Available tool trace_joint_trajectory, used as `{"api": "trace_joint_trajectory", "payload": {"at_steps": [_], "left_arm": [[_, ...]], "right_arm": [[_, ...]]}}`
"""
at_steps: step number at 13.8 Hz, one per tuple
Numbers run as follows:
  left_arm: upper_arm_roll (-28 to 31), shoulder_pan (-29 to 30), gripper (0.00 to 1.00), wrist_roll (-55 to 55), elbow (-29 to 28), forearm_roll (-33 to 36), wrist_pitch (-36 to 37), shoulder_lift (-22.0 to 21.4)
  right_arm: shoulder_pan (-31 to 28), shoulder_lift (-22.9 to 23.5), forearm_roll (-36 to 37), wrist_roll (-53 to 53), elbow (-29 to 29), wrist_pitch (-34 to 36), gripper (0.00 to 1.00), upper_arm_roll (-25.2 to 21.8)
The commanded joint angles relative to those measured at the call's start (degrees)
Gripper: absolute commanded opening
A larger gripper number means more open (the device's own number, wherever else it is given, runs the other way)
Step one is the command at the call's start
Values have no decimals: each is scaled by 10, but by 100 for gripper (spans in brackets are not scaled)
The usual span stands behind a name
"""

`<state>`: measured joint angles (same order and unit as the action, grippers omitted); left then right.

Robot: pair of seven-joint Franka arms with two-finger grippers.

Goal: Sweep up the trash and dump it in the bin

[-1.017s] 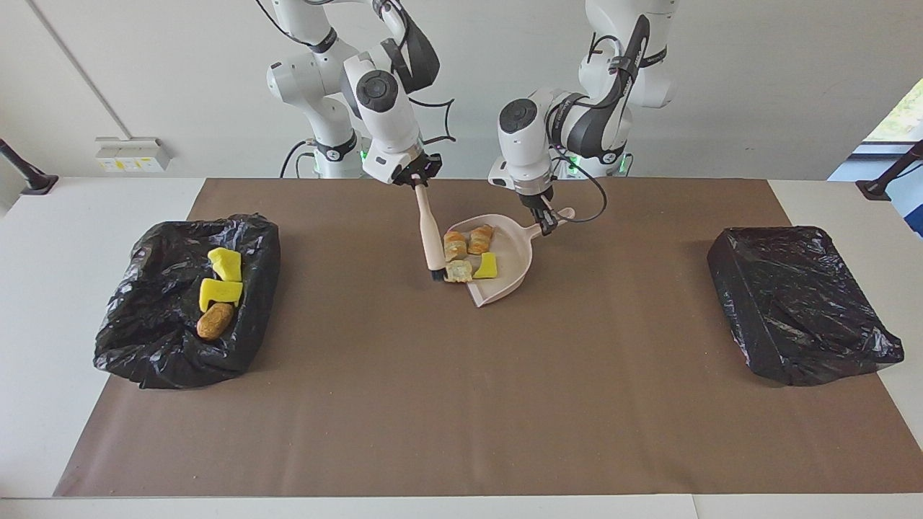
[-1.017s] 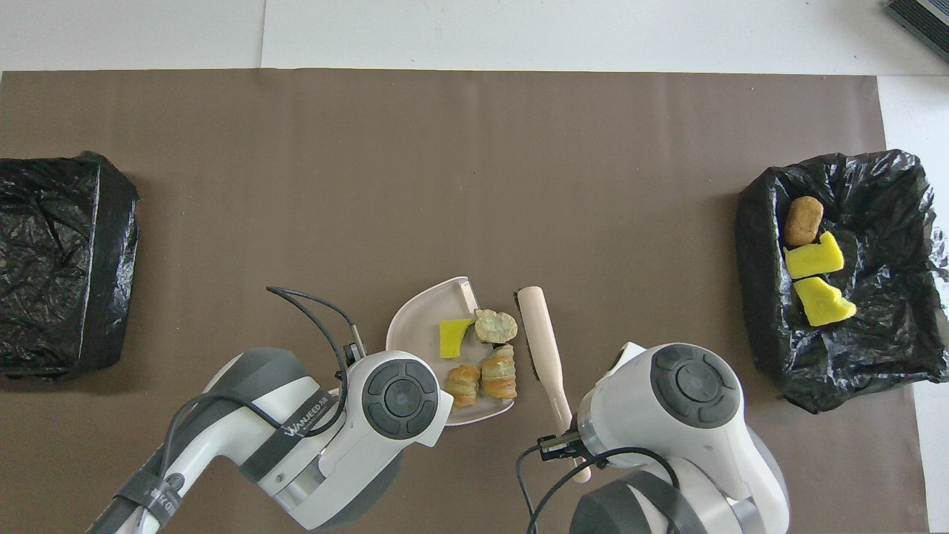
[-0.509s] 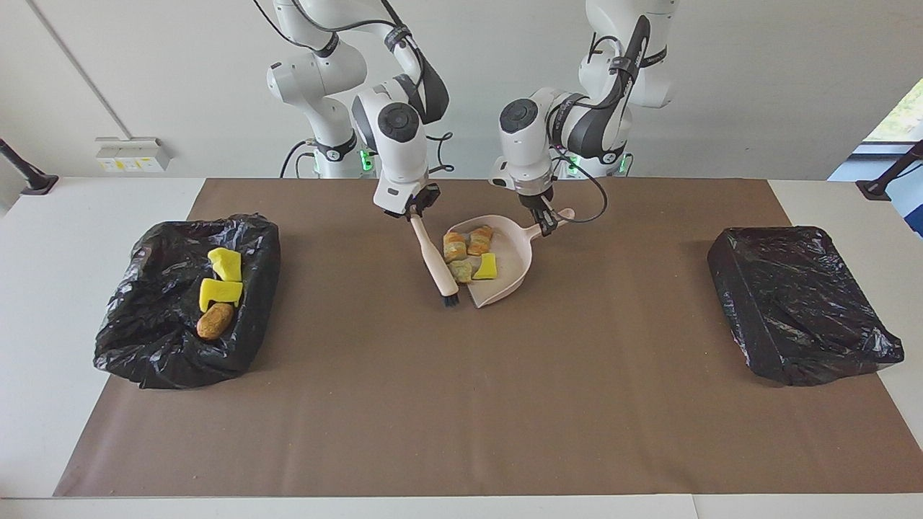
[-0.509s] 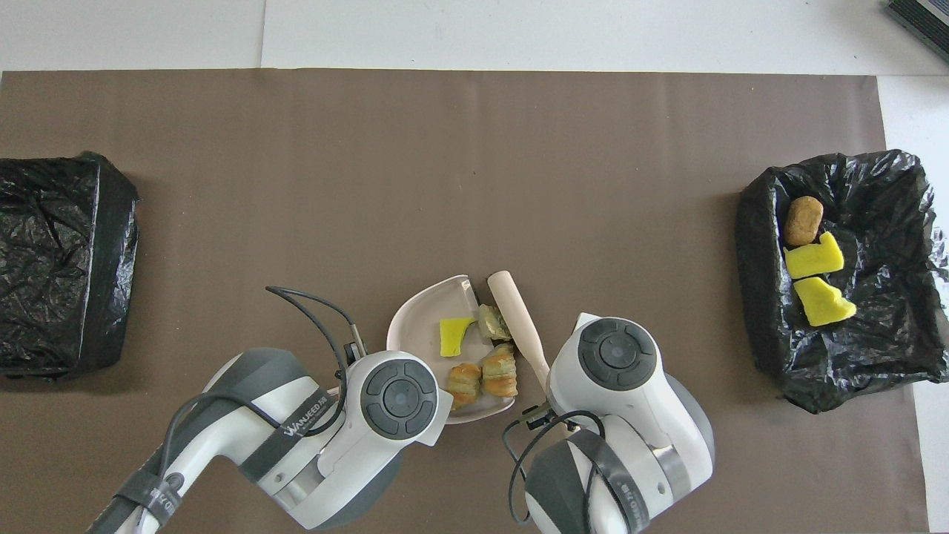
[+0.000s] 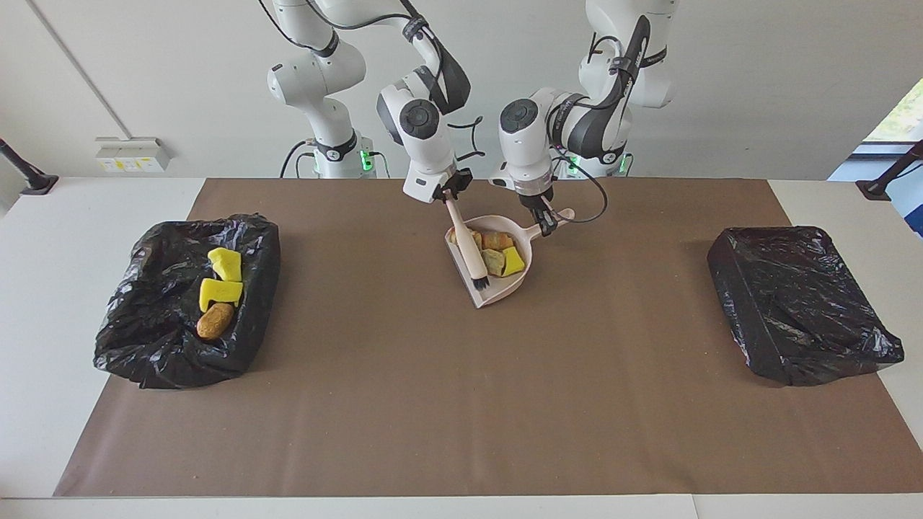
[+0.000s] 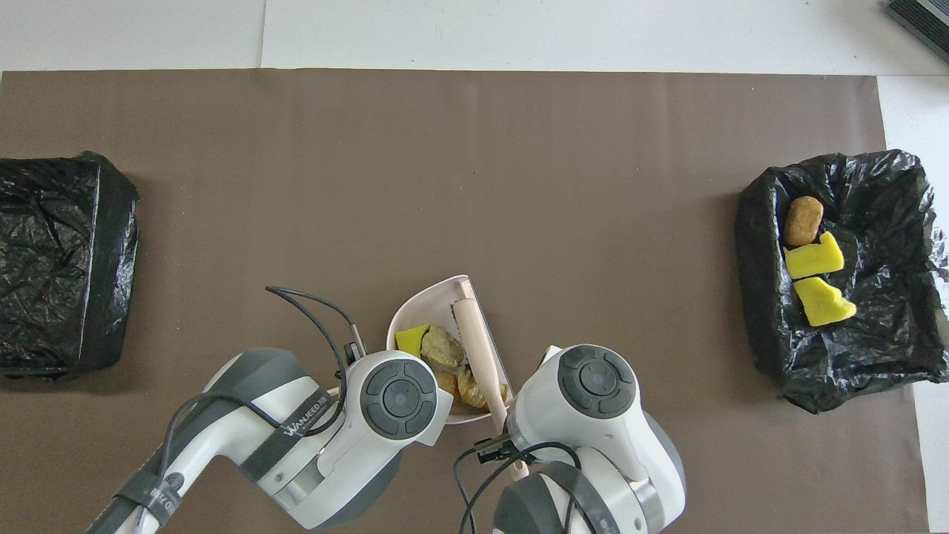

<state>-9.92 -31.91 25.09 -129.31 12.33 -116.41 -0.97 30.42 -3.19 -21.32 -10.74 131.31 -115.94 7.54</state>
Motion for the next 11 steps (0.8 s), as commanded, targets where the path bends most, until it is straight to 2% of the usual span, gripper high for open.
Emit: {"api": "trace_joint_trajectory", "payload": {"at_steps": [1,5,7,9,11], "left_arm": [[4,-1,0,-10,-16,5,-19,-12],[4,-1,0,-9,-16,5,-21,-12],[4,0,0,-8,-16,5,-21,-12],[4,1,0,-7,-16,5,-21,-12],[4,1,0,-7,-17,5,-21,-11]], "right_arm": [[-13,-25,3,-4,18,20,0,-2],[-27,-28,37,-41,21,46,0,-2],[-33,-26,58,-35,4,52,0,-5],[-70,-38,80,-19,-26,112,0,-3],[-94,-57,95,10,-28,142,0,-3]]}}
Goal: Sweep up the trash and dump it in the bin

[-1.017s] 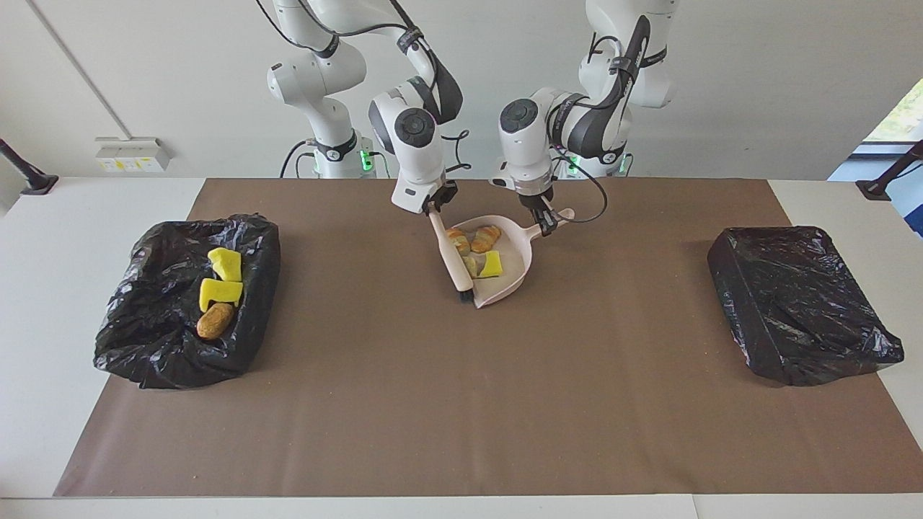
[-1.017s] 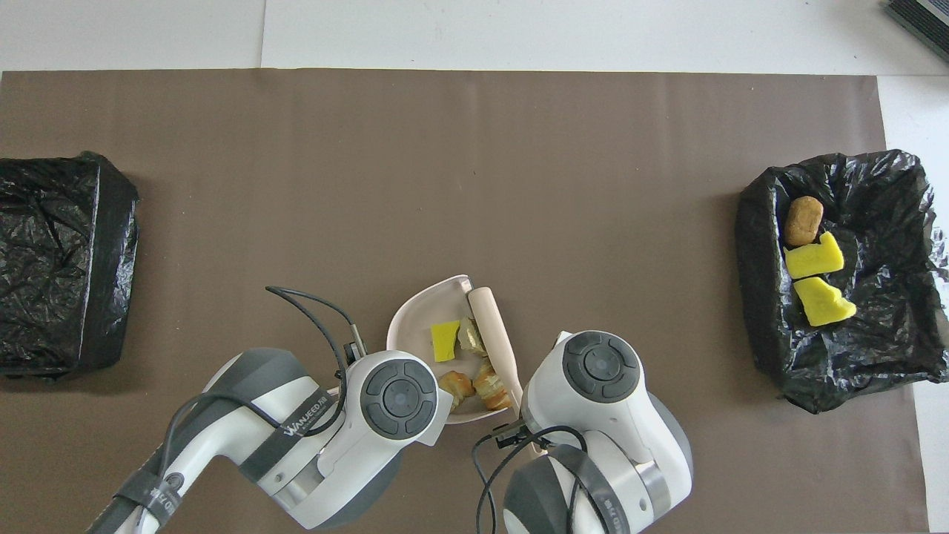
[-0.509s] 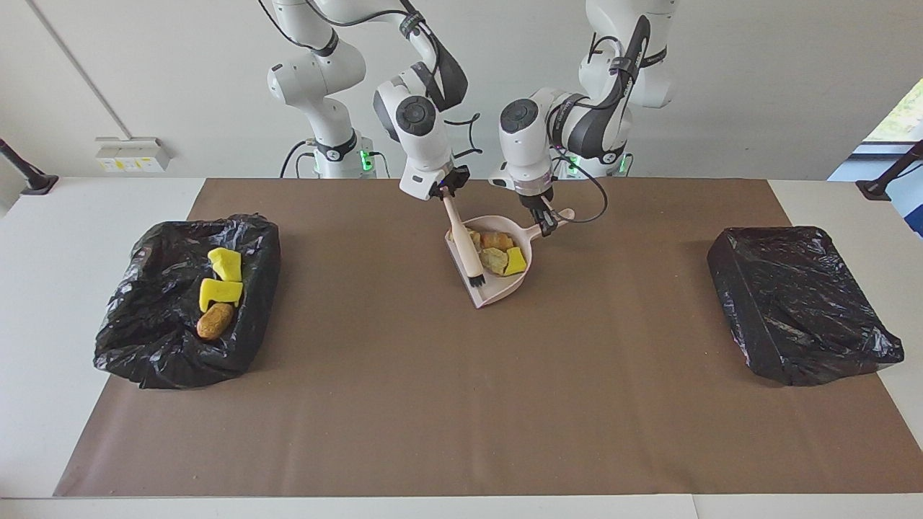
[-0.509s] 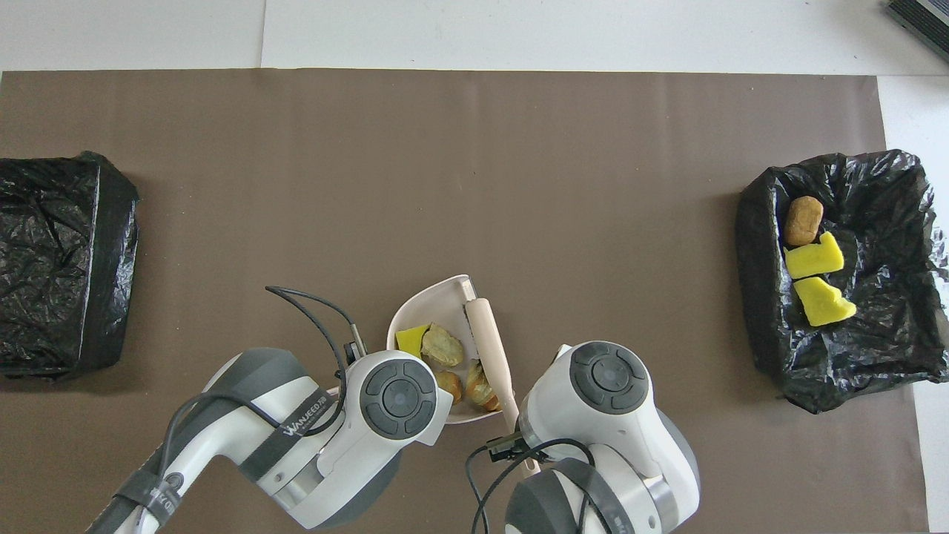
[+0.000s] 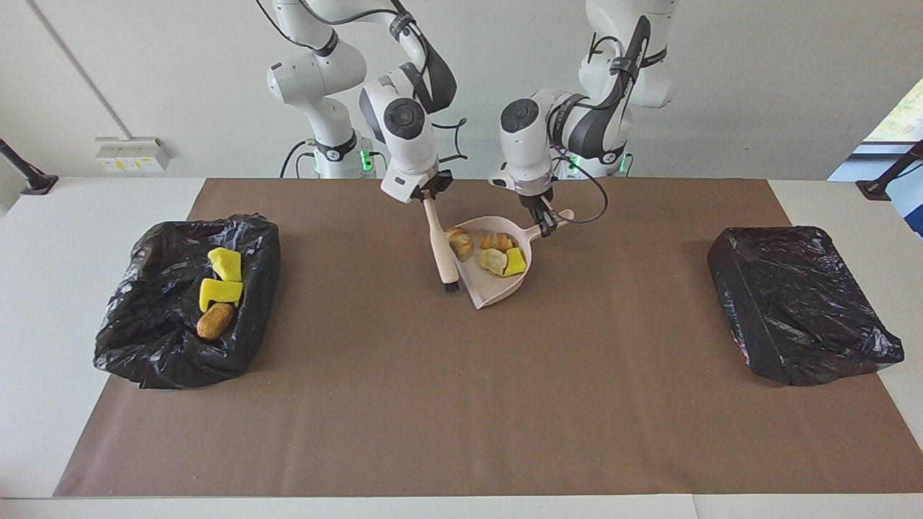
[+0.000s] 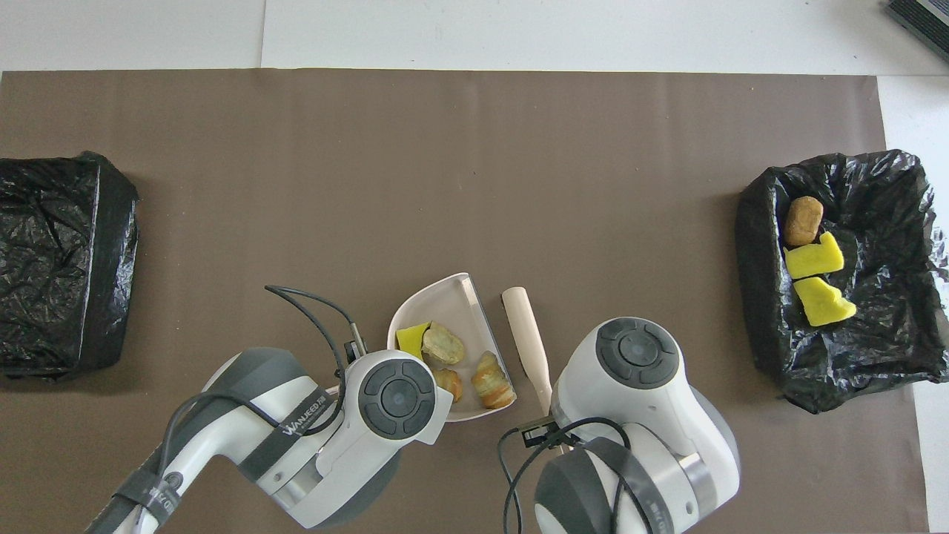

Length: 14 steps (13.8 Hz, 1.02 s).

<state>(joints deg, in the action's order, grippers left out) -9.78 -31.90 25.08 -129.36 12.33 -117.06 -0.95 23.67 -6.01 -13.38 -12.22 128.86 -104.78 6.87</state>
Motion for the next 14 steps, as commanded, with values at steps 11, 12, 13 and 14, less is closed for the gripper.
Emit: {"api": "trace_joint_trajectory", "payload": {"at_steps": [11,12,13,14], "left_arm": [[7,24,0,39,7,5,-8,0],[7,45,0,64,14,5,-6,0],[7,70,0,102,21,5,-4,-4],[7,92,0,142,26,5,-3,-10]], "right_arm": [[20,-135,-33,-172,112,36,0,10],[20,-135,-33,-172,112,36,0,10],[20,-135,-33,-172,112,36,0,10],[20,-135,-33,-173,112,36,0,10]]}}
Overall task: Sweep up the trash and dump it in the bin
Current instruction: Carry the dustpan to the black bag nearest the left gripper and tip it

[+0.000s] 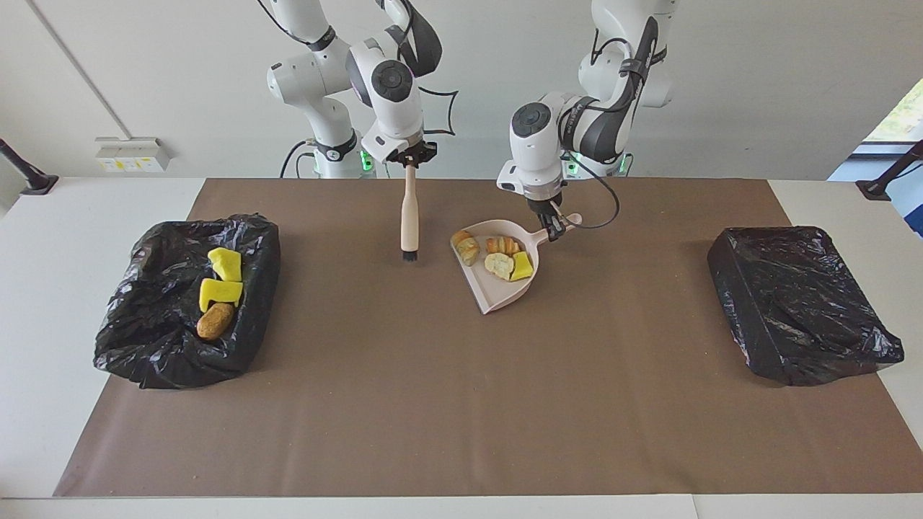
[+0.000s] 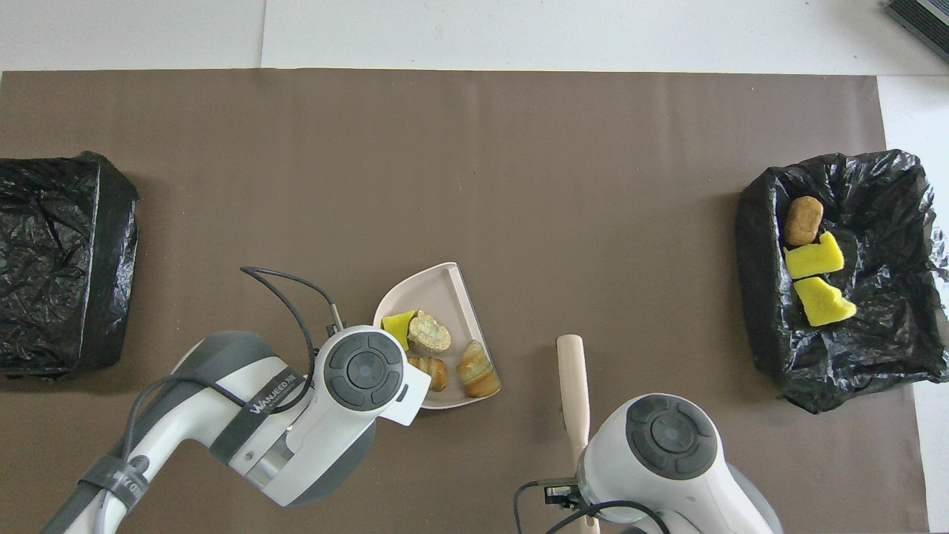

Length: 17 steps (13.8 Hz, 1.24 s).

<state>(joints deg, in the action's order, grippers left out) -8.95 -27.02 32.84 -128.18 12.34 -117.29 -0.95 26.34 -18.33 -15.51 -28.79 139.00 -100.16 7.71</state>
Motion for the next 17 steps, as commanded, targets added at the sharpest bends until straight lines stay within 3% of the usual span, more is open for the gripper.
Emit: {"api": "trace_joint_trajectory", "payload": {"at_steps": [1,4,7,10,14,17], "left_arm": [[0,70,0,96,21,5,0,-17],[2,161,0,208,50,5,0,-28],[2,278,0,369,100,5,-1,-35],[2,383,0,482,158,4,-11,-14],[2,504,0,506,231,-9,-32,30],[4,556,0,566,268,-3,-63,55]], "right_arm": [[-7,-12,-12,-10,10,-10,0,2],[-2,-11,-28,-32,9,-25,0,3],[56,7,-37,-92,5,-80,0,5],[93,25,-64,-108,4,-131,0,6],[152,73,-69,-139,8,-209,0,6],[157,72,-51,-130,23,-219,0,6]]}}
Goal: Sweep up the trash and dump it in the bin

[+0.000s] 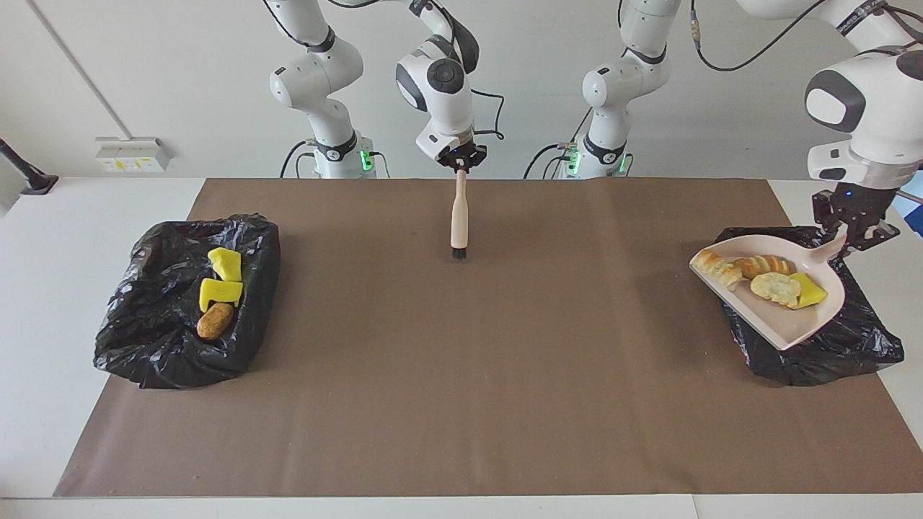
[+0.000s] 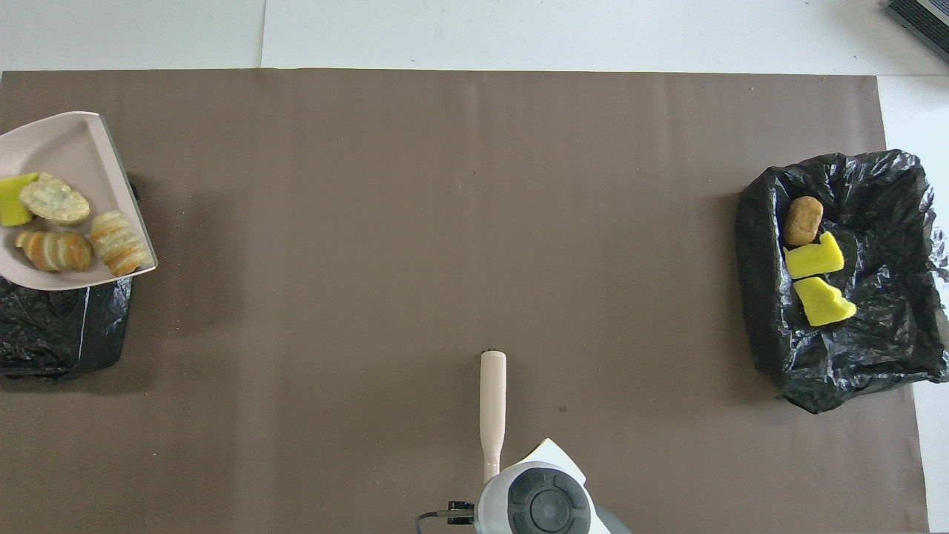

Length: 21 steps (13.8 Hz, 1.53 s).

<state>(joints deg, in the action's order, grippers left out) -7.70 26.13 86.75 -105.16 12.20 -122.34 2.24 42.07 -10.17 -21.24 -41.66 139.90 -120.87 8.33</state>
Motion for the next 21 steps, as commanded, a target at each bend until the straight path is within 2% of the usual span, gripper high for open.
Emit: {"api": "trace_joint_trajectory", "payload": {"at_steps": [1,4,7,8,9,10,14,21], "left_arm": [[0,36,0,31,47,4,-18,32],[4,47,0,29,80,60,-30,57],[8,56,0,21,82,142,-53,77],[15,59,0,17,82,163,-69,86],[26,59,0,11,82,185,-87,94],[34,59,0,10,82,202,-100,95],[39,59,0,6,82,294,-106,95],[51,56,0,5,75,374,-96,74]], "right_arm": [[-2,-12,14,5,25,-18,0,-1],[8,-6,19,3,46,-62,0,-1],[10,-5,35,3,45,-59,0,-1],[10,-6,42,4,45,-55,13,-1],[9,-4,43,9,45,-54,44,-1],[8,-3,45,24,44,-54,99,-1],[-7,4,45,38,10,-45,100,-3],[-157,8,135,79,-109,28,100,-3]]}}
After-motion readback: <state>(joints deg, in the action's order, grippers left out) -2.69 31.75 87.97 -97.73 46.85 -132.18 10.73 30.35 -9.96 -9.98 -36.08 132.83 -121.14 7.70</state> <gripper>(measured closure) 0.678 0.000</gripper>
